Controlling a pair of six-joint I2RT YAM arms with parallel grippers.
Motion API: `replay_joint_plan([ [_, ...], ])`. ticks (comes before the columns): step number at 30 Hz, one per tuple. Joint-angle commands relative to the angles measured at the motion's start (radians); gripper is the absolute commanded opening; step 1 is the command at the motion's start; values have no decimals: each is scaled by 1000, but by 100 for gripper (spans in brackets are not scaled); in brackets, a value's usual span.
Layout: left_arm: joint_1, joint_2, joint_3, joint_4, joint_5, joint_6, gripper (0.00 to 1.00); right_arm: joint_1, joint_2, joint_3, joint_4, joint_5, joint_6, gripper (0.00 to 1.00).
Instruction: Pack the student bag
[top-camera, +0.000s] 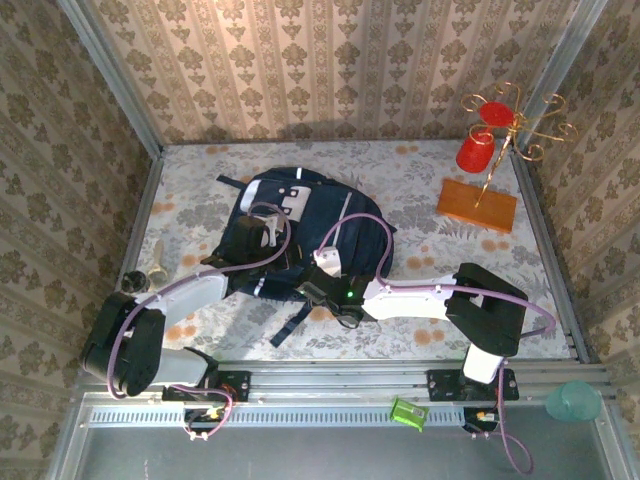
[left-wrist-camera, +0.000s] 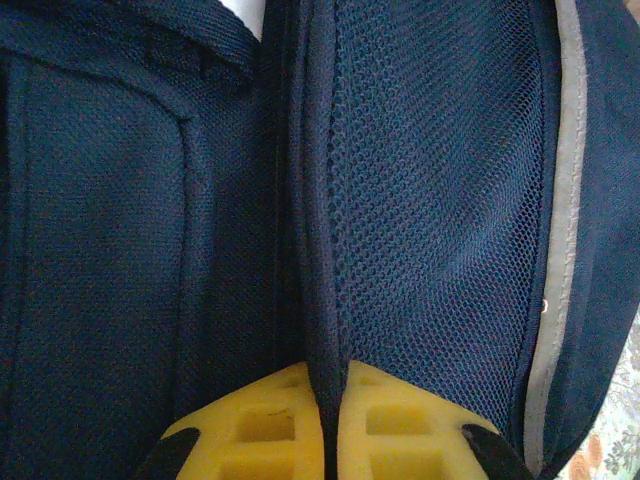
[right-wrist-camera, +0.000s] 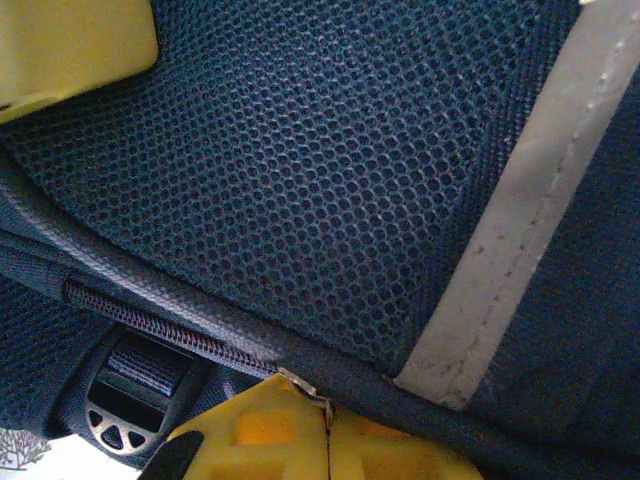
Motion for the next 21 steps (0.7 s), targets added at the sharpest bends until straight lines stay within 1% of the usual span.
replay_joint_plan([
  [1,12,-29,-23,-59,7,25,0,-15,7,-8,13,97,-5,3],
  [7,13,-29,-27,-57,10,26,0,-16,22,-20,66,111,-18,13],
  [17,12,-33,-35,-50,15,22,0,-17,48,-10,92,140,-28,18],
  [21,12,-36,-37,-51,16,22,0,-16,56,-7,99,150,-29,22],
])
